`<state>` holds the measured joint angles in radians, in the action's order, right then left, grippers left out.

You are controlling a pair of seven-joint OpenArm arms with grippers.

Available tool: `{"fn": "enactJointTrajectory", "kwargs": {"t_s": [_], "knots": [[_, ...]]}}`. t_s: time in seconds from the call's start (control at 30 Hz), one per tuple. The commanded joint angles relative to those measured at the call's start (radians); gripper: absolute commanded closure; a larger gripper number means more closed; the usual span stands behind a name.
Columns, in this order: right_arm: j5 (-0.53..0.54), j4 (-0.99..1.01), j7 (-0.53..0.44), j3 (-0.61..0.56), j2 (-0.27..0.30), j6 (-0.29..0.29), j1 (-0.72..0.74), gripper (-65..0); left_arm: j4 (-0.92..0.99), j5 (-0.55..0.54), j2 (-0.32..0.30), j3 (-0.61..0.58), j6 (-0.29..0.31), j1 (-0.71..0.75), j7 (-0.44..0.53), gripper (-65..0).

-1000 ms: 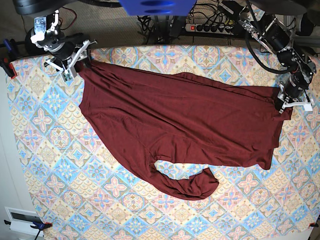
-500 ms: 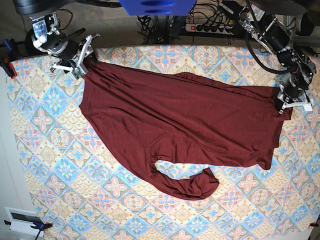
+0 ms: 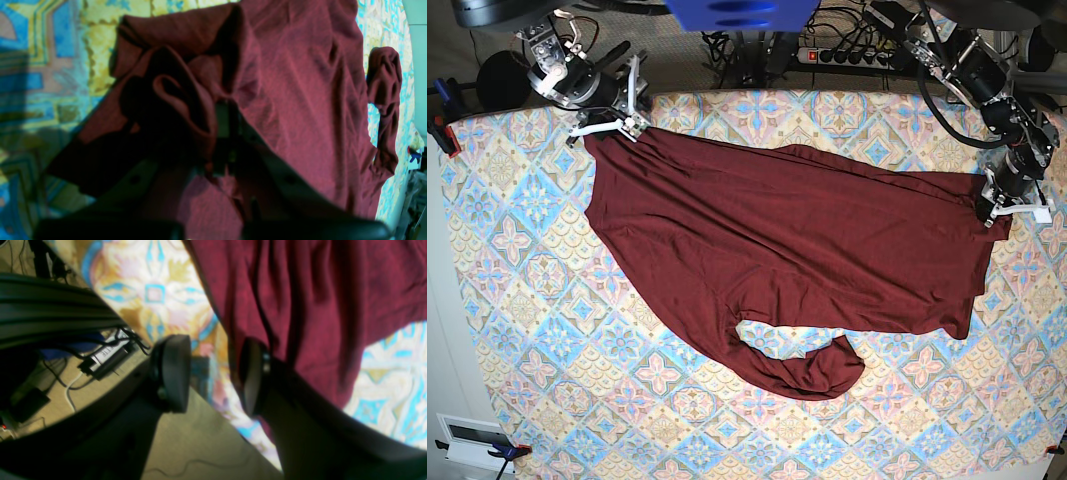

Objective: Layout the t-shirt on the table in an organized manner, then fold the t-shirt properly
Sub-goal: 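Open the right gripper and regrasp the shirt corner further inward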

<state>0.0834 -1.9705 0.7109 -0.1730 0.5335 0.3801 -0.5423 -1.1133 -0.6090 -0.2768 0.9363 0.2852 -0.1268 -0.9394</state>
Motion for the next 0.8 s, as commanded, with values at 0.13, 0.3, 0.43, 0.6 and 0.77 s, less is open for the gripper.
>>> {"fn": "enactJointTrajectory", "kwargs": {"t_s": [0.13,0.3,0.43,0.6,0.77], "knots": [[0.005,-0.003,-0.017,0.007,0.014,-0.008,0.049,-24.8,-0.011,0.001,-0.012,-0.001,0.001,-0.007,-0.005,0.0],[0.003,0.003,-0.015,0.002,0.014,-0.008,0.103,-23.8,-0.011,0.001,-0.012,-0.001,0.001,-0.007,-0.005,0.0],[0.003,0.009,-0.014,0.002,0.014,-0.008,0.107,-15.0,-0.011,0.001,-0.012,-0.001,0.001,-0.007,-0.005,0.0],[0.003,0.010,-0.014,0.000,0.014,-0.008,0.101,-8.2,-0.011,0.001,-0.012,-0.001,0.001,-0.007,-0.005,0.0],[0.003,0.010,-0.014,0.000,0.014,-0.008,0.101,-8.2,-0.011,0.001,-0.012,-0.001,0.001,-0.007,-0.005,0.0]]}}
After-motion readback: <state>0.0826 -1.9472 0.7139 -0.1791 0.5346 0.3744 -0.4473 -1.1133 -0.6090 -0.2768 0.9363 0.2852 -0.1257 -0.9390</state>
